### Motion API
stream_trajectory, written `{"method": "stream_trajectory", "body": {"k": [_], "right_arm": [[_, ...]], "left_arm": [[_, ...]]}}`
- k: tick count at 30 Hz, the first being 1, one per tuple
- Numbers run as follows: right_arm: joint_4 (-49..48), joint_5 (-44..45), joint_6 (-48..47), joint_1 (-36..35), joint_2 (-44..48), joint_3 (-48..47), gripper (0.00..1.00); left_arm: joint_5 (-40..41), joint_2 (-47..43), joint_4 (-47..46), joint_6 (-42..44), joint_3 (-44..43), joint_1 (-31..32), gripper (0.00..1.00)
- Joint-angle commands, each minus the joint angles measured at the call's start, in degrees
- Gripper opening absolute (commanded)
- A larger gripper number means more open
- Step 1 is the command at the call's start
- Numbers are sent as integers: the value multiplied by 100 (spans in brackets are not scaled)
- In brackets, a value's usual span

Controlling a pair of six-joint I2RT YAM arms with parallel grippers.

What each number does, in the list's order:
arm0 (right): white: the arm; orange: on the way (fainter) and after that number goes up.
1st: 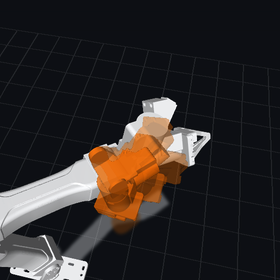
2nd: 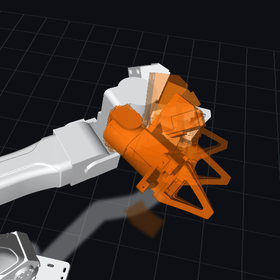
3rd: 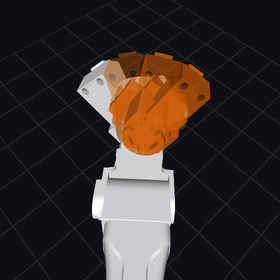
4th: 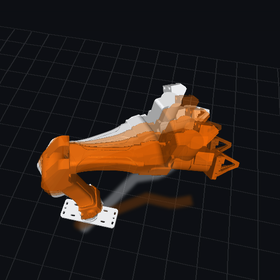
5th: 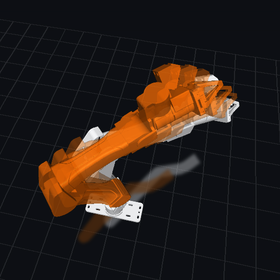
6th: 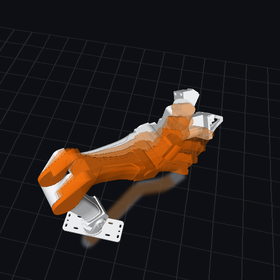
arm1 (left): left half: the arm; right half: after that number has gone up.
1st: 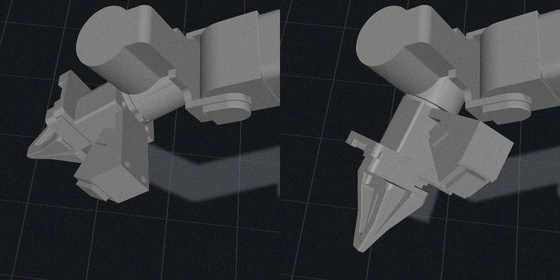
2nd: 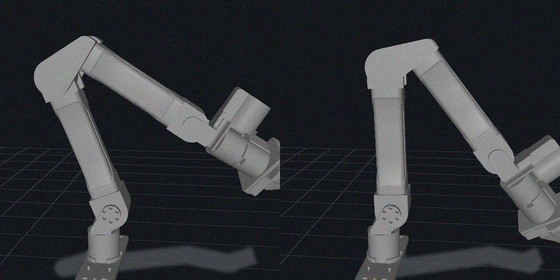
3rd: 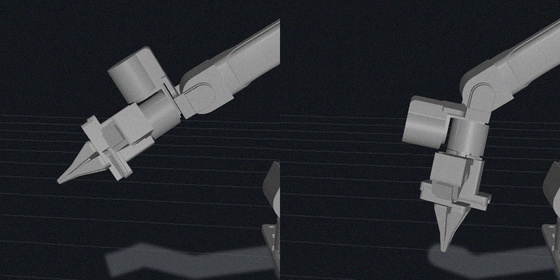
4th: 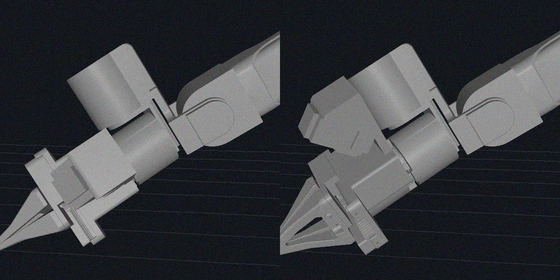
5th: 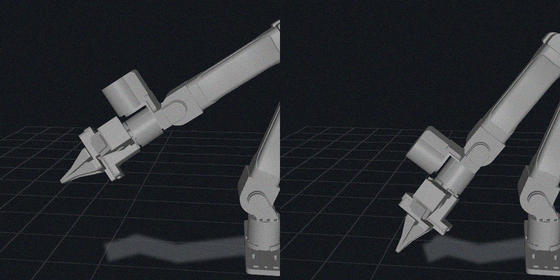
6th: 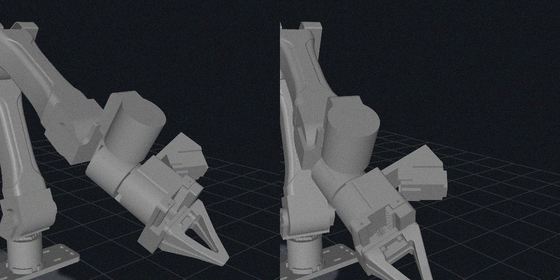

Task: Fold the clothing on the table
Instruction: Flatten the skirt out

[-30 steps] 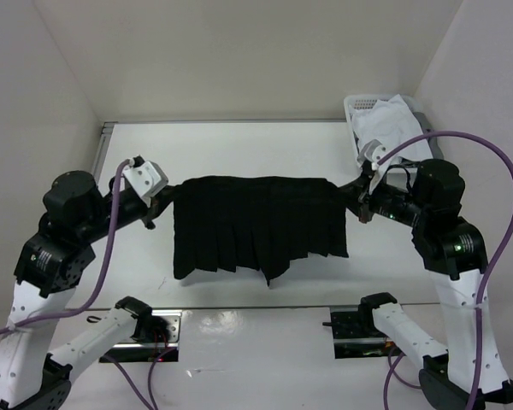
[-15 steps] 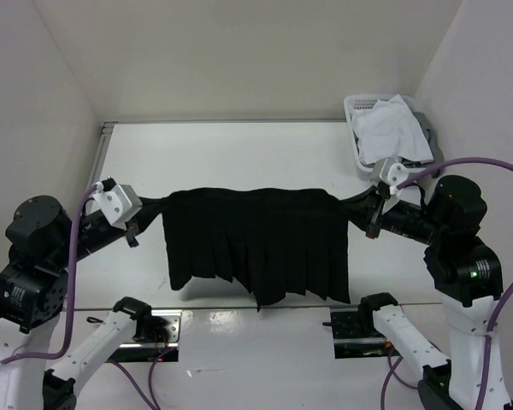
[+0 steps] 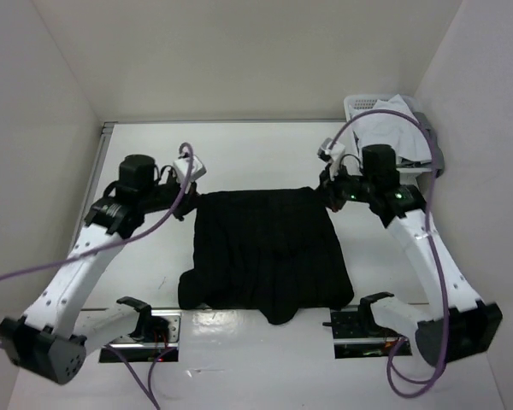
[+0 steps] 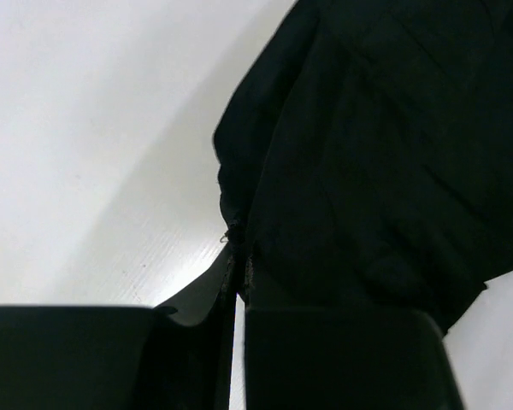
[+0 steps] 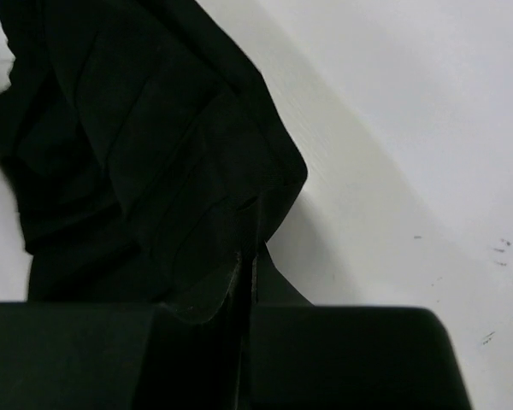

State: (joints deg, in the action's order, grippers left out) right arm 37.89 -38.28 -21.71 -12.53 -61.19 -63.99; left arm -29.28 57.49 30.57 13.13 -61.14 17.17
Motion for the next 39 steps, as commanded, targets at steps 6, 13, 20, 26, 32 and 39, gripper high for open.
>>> {"method": "stream_trajectory", "body": {"k": [6,13,20,26,32,39], "right_arm": [[-1678,1349,-236,-170,-1893,-228,0],[-2171,1833,-351,-170,-3195,-992,0],[-2523,2281,-351,-223,-4225,-1643,0],[-2944,3062,17,-223,-4770,-2100,20],[-3472,4363,668,-223,-4115,-1803,85],[-2217,3890,1090,-609,-2794,-1363,98]], "left_arm": [[607,2282,-1430,-82,-748,-38,2],[1011,3933,-1589,-82,-2118,-91,2],[1337,4946,-1598,-82,-3174,-214,2],[1995,5210,-1817,-196,-3062,-328,66],[2461,4799,-1817,-626,-2956,-618,99],[2146,3498,-966,-1259,-2500,-952,99]]}}
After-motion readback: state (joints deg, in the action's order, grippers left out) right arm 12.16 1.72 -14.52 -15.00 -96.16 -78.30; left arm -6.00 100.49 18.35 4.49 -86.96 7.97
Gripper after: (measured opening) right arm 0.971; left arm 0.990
